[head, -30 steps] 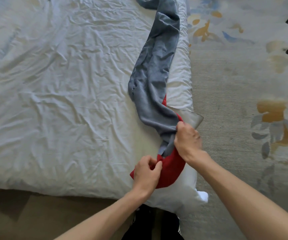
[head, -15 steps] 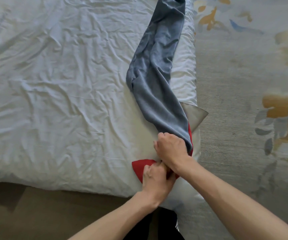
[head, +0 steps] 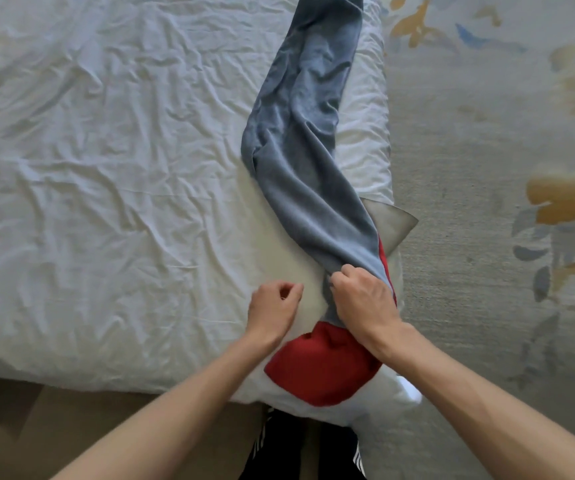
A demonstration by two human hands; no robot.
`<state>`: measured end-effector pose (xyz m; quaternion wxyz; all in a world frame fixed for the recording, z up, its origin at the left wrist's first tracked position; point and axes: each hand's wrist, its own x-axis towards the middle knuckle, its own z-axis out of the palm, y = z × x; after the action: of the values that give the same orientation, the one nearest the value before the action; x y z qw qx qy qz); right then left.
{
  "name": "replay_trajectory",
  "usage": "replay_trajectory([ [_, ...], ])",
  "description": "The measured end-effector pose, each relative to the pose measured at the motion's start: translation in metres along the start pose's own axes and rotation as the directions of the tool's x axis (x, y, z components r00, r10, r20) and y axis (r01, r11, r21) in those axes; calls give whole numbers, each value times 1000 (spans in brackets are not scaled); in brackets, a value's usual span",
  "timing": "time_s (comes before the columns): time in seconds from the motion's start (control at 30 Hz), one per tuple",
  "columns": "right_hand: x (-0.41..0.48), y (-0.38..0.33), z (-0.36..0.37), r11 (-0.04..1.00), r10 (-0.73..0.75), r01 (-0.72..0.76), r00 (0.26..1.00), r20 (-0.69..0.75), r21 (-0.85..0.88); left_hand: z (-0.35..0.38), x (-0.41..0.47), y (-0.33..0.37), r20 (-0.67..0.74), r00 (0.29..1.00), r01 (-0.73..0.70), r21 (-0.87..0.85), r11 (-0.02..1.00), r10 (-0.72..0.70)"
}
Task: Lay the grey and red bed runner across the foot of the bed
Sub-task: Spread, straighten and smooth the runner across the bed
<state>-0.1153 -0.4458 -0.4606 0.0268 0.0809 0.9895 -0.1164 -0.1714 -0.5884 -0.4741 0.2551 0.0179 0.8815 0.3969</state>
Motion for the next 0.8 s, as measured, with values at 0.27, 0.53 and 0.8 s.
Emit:
replay_trajectory([
  [0.27, -34, 25, 2, 966, -7, 76, 963, -270, 247, 22, 25, 23, 414, 906, 204, -235, 950, -93],
  [0.53, -35, 30, 4, 897, -63, 213, 929, -365, 387, 23, 39, 40, 462, 886, 166, -230, 959, -43],
  [0.8, -42, 35, 14, 891, 56, 136, 914, -403, 433, 17, 39, 51, 507, 860, 40, -161, 986, 47],
])
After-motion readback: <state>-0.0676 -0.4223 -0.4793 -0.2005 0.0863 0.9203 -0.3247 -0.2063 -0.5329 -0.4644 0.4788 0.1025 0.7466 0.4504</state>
